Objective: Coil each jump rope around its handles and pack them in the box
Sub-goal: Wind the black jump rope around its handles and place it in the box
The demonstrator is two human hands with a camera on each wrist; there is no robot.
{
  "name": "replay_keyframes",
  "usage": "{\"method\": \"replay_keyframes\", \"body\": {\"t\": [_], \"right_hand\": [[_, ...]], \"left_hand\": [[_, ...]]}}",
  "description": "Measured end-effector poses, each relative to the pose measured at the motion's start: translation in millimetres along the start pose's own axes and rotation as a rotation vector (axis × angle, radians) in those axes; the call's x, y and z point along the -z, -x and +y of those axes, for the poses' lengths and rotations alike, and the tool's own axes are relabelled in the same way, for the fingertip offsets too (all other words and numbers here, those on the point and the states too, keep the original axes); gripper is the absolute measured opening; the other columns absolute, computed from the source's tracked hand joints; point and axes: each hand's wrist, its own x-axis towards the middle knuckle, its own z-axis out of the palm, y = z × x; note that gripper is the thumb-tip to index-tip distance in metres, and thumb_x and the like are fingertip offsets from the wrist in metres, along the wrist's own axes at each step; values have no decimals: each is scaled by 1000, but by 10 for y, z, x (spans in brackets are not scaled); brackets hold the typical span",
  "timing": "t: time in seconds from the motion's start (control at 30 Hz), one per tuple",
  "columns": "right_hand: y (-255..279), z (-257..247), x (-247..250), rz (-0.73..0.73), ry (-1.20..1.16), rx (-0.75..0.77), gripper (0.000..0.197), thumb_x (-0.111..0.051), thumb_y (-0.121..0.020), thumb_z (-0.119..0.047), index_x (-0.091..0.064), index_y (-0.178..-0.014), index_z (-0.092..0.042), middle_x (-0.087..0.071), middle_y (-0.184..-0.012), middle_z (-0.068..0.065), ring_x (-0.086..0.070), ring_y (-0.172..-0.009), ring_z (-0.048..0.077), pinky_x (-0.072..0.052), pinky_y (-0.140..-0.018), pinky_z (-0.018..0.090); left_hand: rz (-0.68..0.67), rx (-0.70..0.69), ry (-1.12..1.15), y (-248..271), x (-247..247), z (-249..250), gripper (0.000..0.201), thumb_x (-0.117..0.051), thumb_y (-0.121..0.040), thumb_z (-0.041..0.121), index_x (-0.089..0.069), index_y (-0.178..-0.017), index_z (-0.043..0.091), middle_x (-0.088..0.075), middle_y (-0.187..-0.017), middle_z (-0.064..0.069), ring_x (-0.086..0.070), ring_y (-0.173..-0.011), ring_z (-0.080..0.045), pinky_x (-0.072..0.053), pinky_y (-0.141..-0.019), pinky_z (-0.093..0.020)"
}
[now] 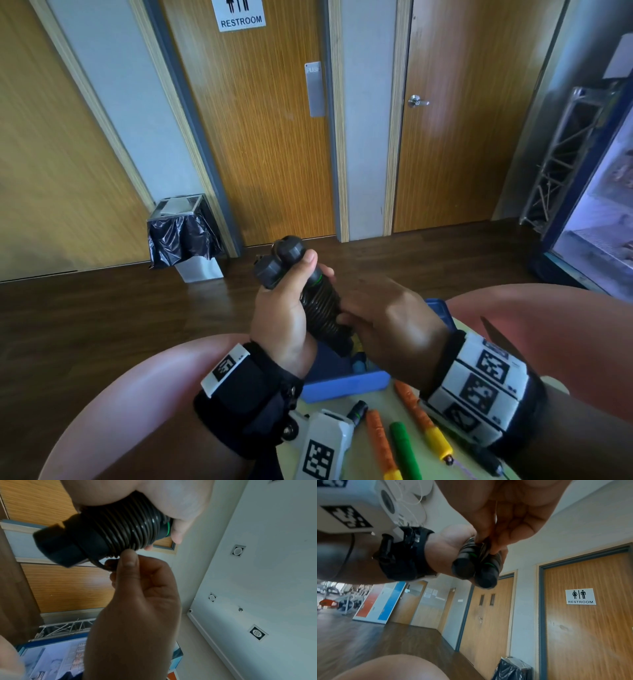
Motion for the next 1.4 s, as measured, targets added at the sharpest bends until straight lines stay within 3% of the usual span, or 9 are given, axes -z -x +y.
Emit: {"method": "replay_keyframes", "body": {"t": [0.23, 0.33, 0.53, 0.77, 0.87, 0.93, 1.03, 1.2, 1.4], "right_hand": [[-94, -43, 118, -11, -169, -109, 14, -58, -83, -17, -57, -70, -12, -59, -68, -4, -55, -66, 19, -48, -58, 44], [-88, -79, 103, -38, -183, -140, 14, -57, -82, -19, -57, -69, -11, -55, -66, -9, -51, -65, 13, -46, -60, 41], [-73, -113, 17, 26, -253, -291, 26, -68, -84, -12, -52, -64, -15, -49, -57, -13, -48, -58, 6, -37, -56, 23], [-50, -227, -73, 180, -249, -306, 19, -64, -83, -20, -52, -69, -17, -43, -61, -20, -45, -65, -5, -34, -61, 7], [-22, -216, -74, 126, -135, -291, 12, -61, -86, -29, -56, -84, -18, -41, -71, -19, -37, -70, 2, -32, -61, 13], [7, -189, -89, 104, -57, -269, 10, -64, -86, -25, -58, -91, -18, -44, -77, -18, -37, -74, 5, -25, -60, 22], [47, -206, -93, 73, -84, -312, 6, -63, -86, -17, -57, -86, -19, -51, -74, -12, -41, -70, 7, -26, -60, 25], [144, -222, -66, 183, -202, -341, 6, -59, -85, -18, -59, -80, -21, -54, -68, -10, -51, -72, 4, -35, -61, 9], [300, -162, -30, 207, -237, -374, 7, -58, -86, -22, -59, -78, -23, -59, -70, -12, -56, -73, 4, -41, -64, 14]], "left_hand": [[-59, 64, 40, 7, -5, 61, 18, -74, -76, 28, -67, -81, 13, -60, -79, -14, -57, -64, -26, -48, -58, -31], [-57, 82, 44, 57, -10, 55, 16, -71, -76, 28, -68, -74, 13, -60, -76, -14, -56, -58, -25, -48, -53, -29], [-23, 53, 22, 83, -31, 58, 21, -67, -76, 27, -69, -58, 16, -61, -67, -11, -60, -57, -21, -50, -54, -28], [-42, -93, -7, 16, -16, 125, 12, -71, -81, 23, -71, -70, 16, -62, -74, -14, -58, -70, -26, -46, -69, -37], [-24, -110, 15, -63, -5, 179, 12, -71, -79, 23, -68, -83, 12, -62, -77, -14, -59, -75, -26, -47, -70, -37], [24, -70, 25, -96, 20, 174, 22, -78, -73, 27, -67, -85, 12, -64, -78, -13, -62, -75, -25, -51, -69, -34], [78, -17, 79, -77, 38, 121, 31, -75, -67, 32, -66, -89, 12, -66, -78, -11, -64, -74, -25, -55, -67, -29], [102, 18, 143, -31, 21, 38, 29, -73, -69, 35, -66, -88, 14, -65, -77, -9, -63, -75, -25, -49, -80, -38], [85, 73, 171, 3, -62, -76, 27, -72, -71, 33, -64, -89, 14, -65, -77, -9, -63, -74, -23, -50, -74, -34]]}}
